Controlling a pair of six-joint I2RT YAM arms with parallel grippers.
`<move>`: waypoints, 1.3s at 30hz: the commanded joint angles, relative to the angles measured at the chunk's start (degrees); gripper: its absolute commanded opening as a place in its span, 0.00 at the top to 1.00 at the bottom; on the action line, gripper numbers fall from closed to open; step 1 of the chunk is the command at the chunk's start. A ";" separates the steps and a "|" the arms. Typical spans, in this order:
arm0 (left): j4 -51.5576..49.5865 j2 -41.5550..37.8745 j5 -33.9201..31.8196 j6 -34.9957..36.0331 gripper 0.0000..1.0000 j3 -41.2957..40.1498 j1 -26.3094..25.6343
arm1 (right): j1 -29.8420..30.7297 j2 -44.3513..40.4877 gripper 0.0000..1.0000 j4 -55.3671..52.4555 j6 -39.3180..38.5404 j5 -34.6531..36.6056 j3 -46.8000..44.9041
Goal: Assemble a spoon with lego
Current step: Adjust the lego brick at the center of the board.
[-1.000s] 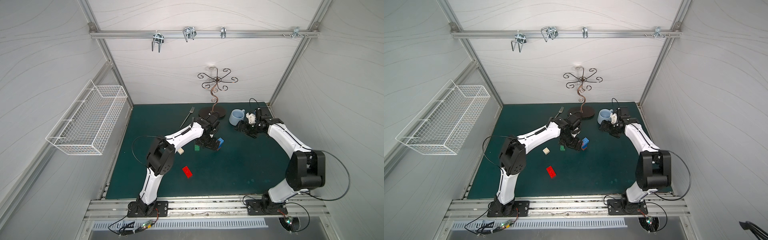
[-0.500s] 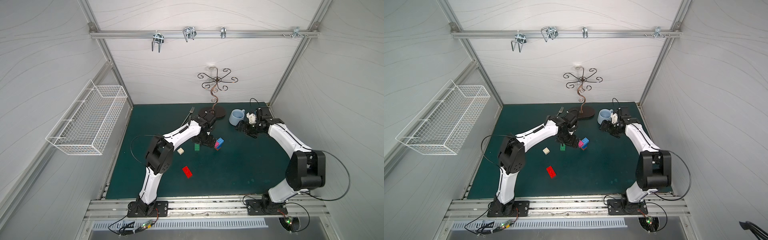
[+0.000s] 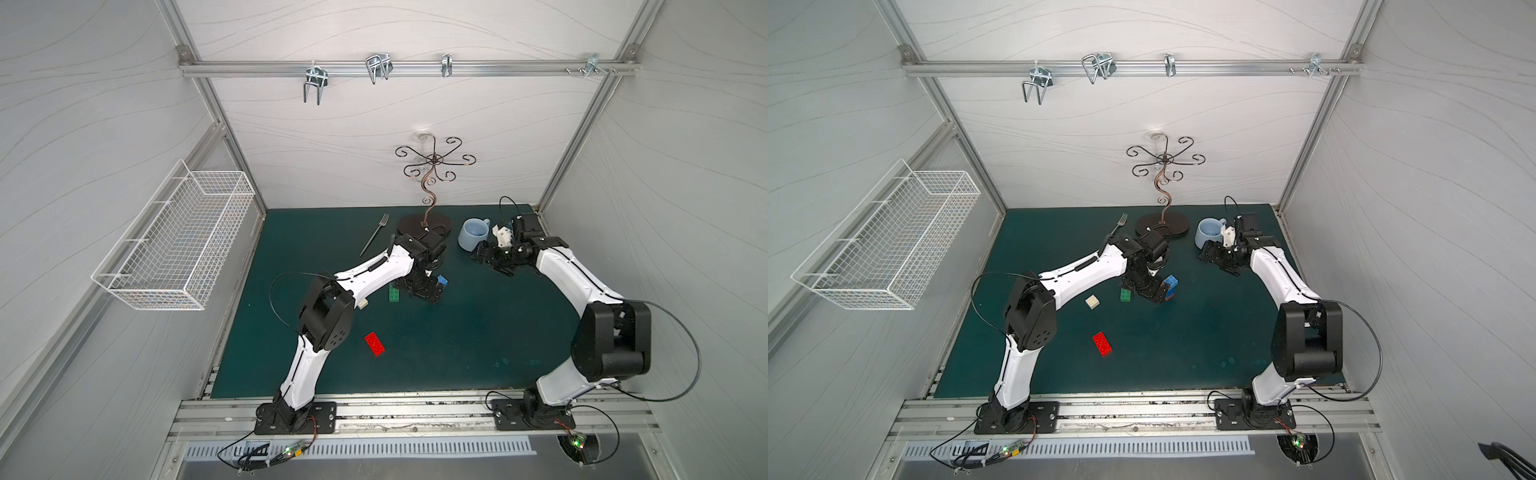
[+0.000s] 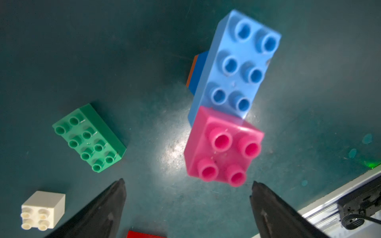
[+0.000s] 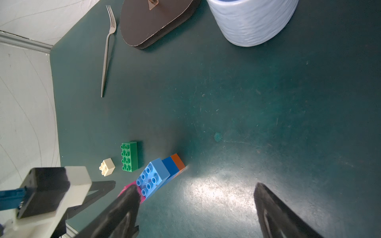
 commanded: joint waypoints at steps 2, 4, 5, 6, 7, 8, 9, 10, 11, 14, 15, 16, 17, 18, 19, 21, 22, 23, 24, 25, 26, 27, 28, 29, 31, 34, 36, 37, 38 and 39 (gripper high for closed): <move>-1.64 2.85 -2.71 0.76 0.00 4.61 0.49 | -0.52 -0.04 0.11 -0.24 -0.60 -0.64 0.98; -2.19 3.65 -2.80 0.66 0.00 5.37 0.81 | -0.63 -0.15 0.11 -0.18 -0.68 -0.61 1.00; -2.30 3.75 -2.94 0.66 0.00 5.34 1.00 | -0.67 -0.08 0.11 -0.11 -0.68 -0.65 0.93; -2.31 3.80 -3.06 0.64 0.00 5.17 1.14 | -0.79 -0.01 0.11 -0.20 -0.64 -0.76 0.93; -2.26 3.82 -3.15 0.72 0.00 4.99 1.27 | -0.81 0.01 0.11 -0.25 -0.76 -0.77 0.93; -2.31 3.87 -3.45 0.75 0.00 4.83 1.42 | -0.83 0.01 0.11 -0.23 -0.77 -0.86 1.00; -2.43 3.88 -3.70 0.83 0.00 4.72 1.59 | -0.96 0.08 0.11 -0.25 -0.77 -0.86 0.99; -2.47 3.93 -3.84 0.84 0.00 4.54 1.74 | -0.92 0.11 0.11 -0.19 -0.75 -0.90 1.00; -2.47 3.96 -3.95 0.83 0.00 4.48 1.85 | -0.92 0.12 0.11 -0.18 -0.77 -0.86 1.00; -2.31 3.97 -4.32 0.84 0.00 4.13 2.39 | -1.03 0.20 0.11 -0.12 -0.98 -1.04 1.00; -2.22 3.93 -4.38 0.82 0.00 4.11 2.63 | -1.01 0.21 0.11 -0.19 -0.95 -1.21 1.00; -2.16 3.92 -4.40 0.84 0.00 4.04 2.80 | -1.04 0.21 0.11 -0.20 -1.01 -1.19 0.93; -2.05 4.06 -4.52 0.92 0.00 4.03 3.03 | -1.02 0.21 0.11 -0.16 -1.02 -1.14 0.89; -1.99 4.00 -4.61 0.91 0.00 3.90 3.19 | -1.04 0.25 0.11 -0.19 -1.03 -1.16 0.86; -1.91 4.00 -4.80 1.01 0.00 3.86 3.43 | -1.03 0.28 0.11 -0.12 -1.03 -1.16 0.85; -2.00 4.14 -5.13 1.01 0.00 3.70 3.76 | -1.01 0.27 0.11 -0.24 -1.12 -1.21 0.82; -1.98 4.00 -5.11 0.93 0.00 3.68 3.94 | -1.07 0.25 0.11 -0.25 -1.12 -1.21 0.75; -1.98 3.95 -5.21 0.92 0.00 3.48 4.15 | -1.09 0.24 0.11 -0.20 -1.12 -1.19 0.77; -1.93 3.91 -5.26 1.08 0.00 3.35 4.19 | -1.06 0.29 0.11 -0.27 -1.10 -1.22 0.75; -1.93 3.82 -5.42 1.10 0.00 3.24 4.17 | -1.13 0.27 0.11 -0.25 -1.10 -1.21 0.81; -1.83 3.73 -5.51 1.19 0.00 3.03 4.13 | -1.09 0.20 0.11 -0.28 -1.08 -1.22 0.85; -1.80 3.67 -5.35 1.36 0.00 2.92 4.16 | -1.09 0.25 0.11 -0.23 -1.10 -1.21 0.91; -1.84 3.65 -5.41 1.26 0.00 2.88 4.11 | -1.09 0.21 0.11 -0.25 -1.07 -1.21 0.94; -1.70 3.70 -5.36 1.28 0.00 2.72 4.11 | -1.09 0.22 0.11 -0.26 -1.12 -1.21 0.98; -1.61 3.52 -4.99 1.30 0.00 2.38 4.16 | -1.07 0.16 0.11 -0.17 -1.20 -1.28 0.88; -1.15 3.20 -5.16 1.01 0.01 1.16 4.11 | -1.01 0.29 0.11 -0.02 -1.10 -1.37 0.80; -1.49 3.18 -5.63 0.92 0.00 0.98 4.28 | -1.01 0.39 0.12 -0.08 -1.05 -1.39 0.81; -1.66 3.06 -5.64 0.82 0.00 0.97 4.36 | -1.02 0.32 0.12 -0.04 -1.11 -1.42 0.75; -1.80 2.80 -5.75 0.88 0.00 0.71 4.38 | -1.02 0.32 0.12 -0.18 -1.11 -1.52 0.75; -1.74 2.25 -6.05 1.23 0.01 0.10 4.37 | -1.01 0.23 0.12 -0.17 -1.17 -1.46 0.81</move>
